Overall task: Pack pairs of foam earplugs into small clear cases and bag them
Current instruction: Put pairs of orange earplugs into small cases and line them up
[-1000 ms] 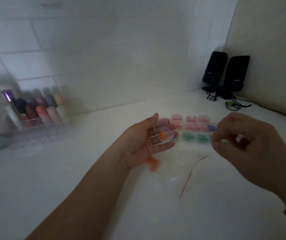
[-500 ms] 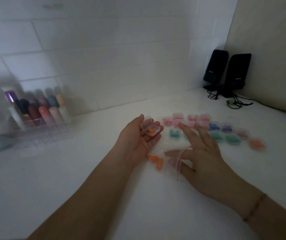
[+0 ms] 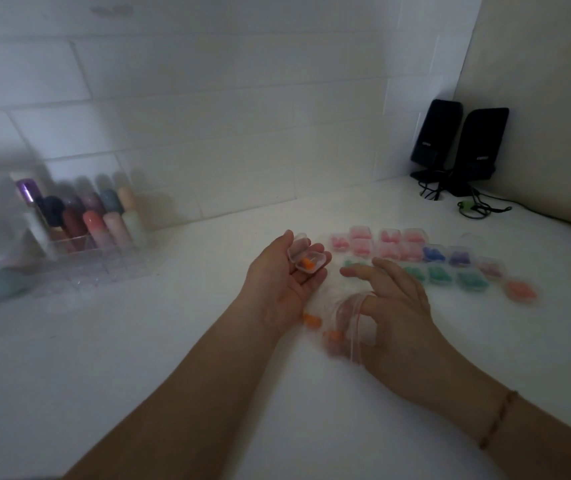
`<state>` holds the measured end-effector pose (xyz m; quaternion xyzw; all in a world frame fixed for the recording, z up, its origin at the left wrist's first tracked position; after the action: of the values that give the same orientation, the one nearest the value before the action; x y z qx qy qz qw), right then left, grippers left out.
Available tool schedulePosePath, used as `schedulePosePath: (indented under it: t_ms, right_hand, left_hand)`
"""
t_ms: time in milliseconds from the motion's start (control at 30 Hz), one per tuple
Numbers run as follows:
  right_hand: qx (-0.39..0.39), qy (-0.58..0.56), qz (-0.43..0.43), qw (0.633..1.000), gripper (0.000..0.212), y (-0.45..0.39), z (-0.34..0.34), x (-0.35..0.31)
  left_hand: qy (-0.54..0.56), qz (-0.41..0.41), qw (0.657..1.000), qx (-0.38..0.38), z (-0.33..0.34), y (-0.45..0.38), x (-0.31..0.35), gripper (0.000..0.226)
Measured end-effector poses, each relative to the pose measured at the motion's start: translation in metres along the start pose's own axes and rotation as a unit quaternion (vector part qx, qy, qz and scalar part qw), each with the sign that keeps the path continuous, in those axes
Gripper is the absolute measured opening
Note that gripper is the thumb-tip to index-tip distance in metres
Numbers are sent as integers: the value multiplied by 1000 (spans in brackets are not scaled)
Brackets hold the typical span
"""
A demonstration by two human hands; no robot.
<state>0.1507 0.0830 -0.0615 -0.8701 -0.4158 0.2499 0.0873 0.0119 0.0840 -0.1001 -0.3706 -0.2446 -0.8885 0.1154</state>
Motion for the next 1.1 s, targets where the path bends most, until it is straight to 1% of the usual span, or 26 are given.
schedulePosePath:
  t_ms: [33,100,167,200,267,333,367,433,467,533,633,733,833,900,967,1100]
  right_hand:
    - [-24,13,2,1000,31,1,1,2]
    - [-56,37,-4,998,43,3,-10,8]
    - [-40,46,-39,997,43,4,-38,9]
    - [-18,40,-47,998,40,4,-55,9]
    - [57,-4,-38,998,34,5,-92,14]
    - [143,-62,6,988,29,7,-119,24]
    - [173,-107,32,979,23,9,-125,31]
    - [205,-195,59,957,8,12,-125,41]
    - [209,-212,56,953,8,12,-123,41]
    - [197,-202,34,959,18,11,-117,33]
    - [161,-182,5,970,27,9,-106,19]
    - [120,-157,-4,980,28,7,-94,13]
    - [126,-131,-9,983,30,7,-94,9]
    - [126,-129,-17,983,28,8,-94,5]
    - [111,-128,-28,985,25,7,-89,4]
    - [83,-124,-46,988,29,5,-80,4]
  left_hand:
    - [-1,-1,1000,-2,0,1,0,27]
    - [-6,-3,1000,-11,3,2,1,25]
    - [-12,6,1000,-18,5,4,4,23]
    - [-13,14,1000,-21,6,4,5,25]
    - [-9,25,999,-33,10,6,7,30]
    - [-1,19,998,-58,18,11,6,36]
    - [5,10,997,-75,24,15,3,39]
    - [1,-12,993,-115,36,24,-2,43]
    - [-14,-25,990,-138,42,28,-6,43]
    - [-53,-51,981,-178,51,37,-16,42]
    - [-99,-72,970,-209,57,44,-27,37]
    - [-111,-77,966,-220,58,46,-30,31]
    - [-123,-76,964,-224,60,48,-32,31]
    - [-123,-76,964,-225,60,49,-32,31]
    - [-124,-76,962,-229,61,50,-32,35]
    - [-139,-77,957,-244,63,52,-35,47]
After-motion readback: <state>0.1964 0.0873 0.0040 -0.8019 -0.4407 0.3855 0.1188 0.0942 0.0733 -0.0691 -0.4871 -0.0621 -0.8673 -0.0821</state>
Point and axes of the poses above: each hand's wrist, its own y-axis away from the middle knuckle, its own z-axis out of the palm, x = y × z, the point moved 10 cm from there along -y, towards the middle knuckle, and after that the axes turned 4 degrees about y, right-handed, at the moved point
